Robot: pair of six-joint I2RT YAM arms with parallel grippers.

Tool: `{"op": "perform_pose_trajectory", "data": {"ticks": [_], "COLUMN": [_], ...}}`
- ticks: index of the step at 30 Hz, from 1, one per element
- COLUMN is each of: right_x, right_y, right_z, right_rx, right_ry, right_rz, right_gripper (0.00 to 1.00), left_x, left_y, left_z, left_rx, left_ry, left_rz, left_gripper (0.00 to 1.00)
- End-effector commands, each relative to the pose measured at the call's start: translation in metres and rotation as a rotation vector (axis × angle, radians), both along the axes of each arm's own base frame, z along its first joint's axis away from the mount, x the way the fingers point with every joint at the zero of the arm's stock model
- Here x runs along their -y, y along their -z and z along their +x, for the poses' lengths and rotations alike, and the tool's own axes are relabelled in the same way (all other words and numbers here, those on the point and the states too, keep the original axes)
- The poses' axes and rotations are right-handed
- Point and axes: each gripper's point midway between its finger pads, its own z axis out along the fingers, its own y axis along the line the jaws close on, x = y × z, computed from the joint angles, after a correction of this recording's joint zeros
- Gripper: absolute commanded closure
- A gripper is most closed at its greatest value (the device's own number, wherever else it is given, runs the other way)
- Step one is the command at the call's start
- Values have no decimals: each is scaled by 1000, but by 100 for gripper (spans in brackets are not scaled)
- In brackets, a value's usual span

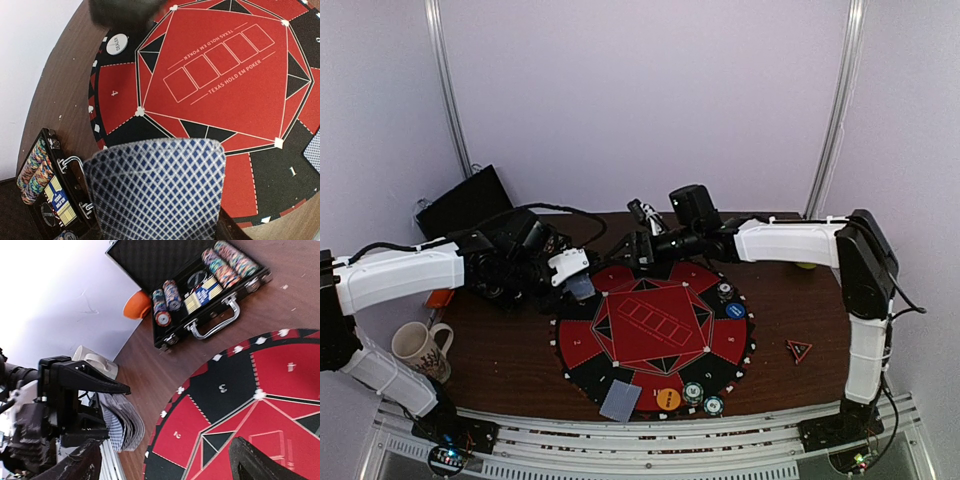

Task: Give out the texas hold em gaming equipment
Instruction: Pick up the poker card from the face-down deck piles.

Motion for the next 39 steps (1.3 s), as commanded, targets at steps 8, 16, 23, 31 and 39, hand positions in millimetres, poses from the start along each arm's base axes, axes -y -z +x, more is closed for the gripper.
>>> {"op": "perform_pose_trajectory", "data": {"ticks": [8,16,23,31,39], "right_x": [-56,-70,-70,-48,-36], "right_y": [0,29,45,46,41], "right_z": [-25,-27,-27,-15,-20], "right_rx": [-17,-14,-13,-1,13], "right_ry": [-134,-159,-158,-101,-88], "right_rz": [68,-12,-50,-118,-170], "right_gripper": [9,10,12,28,43], "left_x": [11,13,16,13,13], "left_y": [-13,-14,-17,-14,-6], "left_z": [8,9,10,9,8], "left_rx": [22,22,29,33,19], "left_ry": [34,35,36,41,61], "left_rz": [-35,-39,-52,-41,-18], "left_gripper": [47,47,47,47,47]}}
